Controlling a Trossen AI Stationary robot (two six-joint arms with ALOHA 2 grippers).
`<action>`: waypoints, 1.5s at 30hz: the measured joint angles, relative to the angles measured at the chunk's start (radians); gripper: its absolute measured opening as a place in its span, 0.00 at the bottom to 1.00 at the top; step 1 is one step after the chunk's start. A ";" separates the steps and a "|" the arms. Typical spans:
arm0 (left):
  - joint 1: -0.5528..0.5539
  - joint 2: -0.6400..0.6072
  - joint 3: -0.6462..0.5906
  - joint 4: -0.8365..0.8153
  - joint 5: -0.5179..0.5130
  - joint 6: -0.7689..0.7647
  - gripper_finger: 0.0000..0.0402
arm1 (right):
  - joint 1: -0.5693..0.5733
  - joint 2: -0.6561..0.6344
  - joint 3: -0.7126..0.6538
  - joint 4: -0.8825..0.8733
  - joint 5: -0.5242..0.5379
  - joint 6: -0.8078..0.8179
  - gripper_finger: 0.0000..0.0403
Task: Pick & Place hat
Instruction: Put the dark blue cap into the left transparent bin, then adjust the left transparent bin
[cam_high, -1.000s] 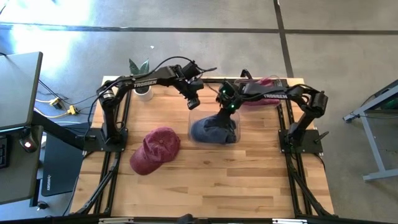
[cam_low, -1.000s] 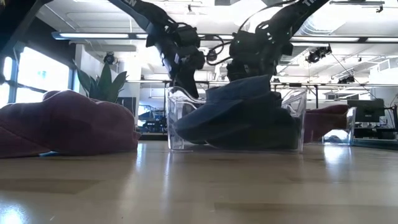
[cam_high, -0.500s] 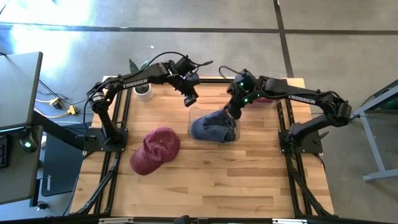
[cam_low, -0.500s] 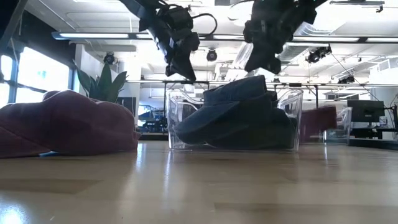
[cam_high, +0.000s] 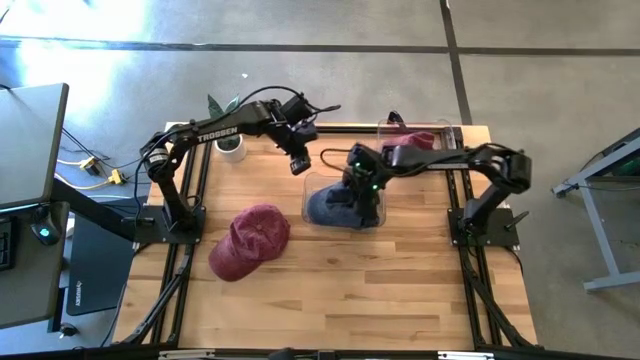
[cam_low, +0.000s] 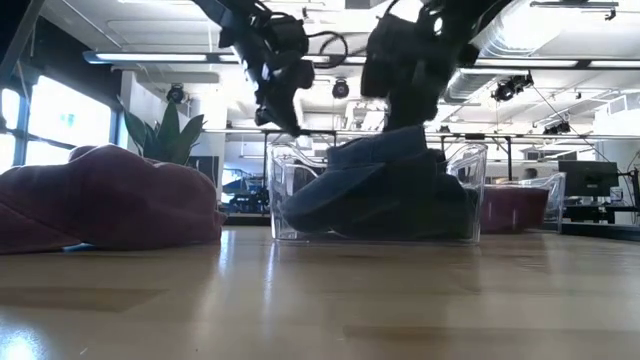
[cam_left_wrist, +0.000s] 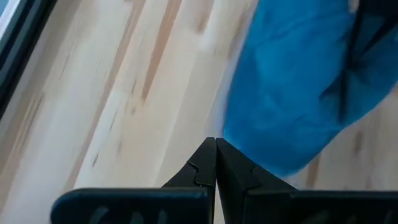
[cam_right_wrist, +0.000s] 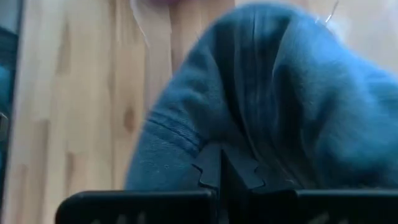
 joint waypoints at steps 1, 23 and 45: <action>0.000 0.000 0.000 -0.022 -0.022 0.000 0.00 | -0.004 0.021 0.000 -0.001 0.007 -0.012 0.00; 0.000 -0.204 0.001 -0.199 -0.278 -0.141 0.00 | -0.284 0.174 0.000 0.557 0.214 -0.558 0.00; 0.133 0.003 0.000 -0.040 -0.269 -0.187 0.00 | -0.270 -0.217 -0.126 -0.046 0.250 0.228 0.00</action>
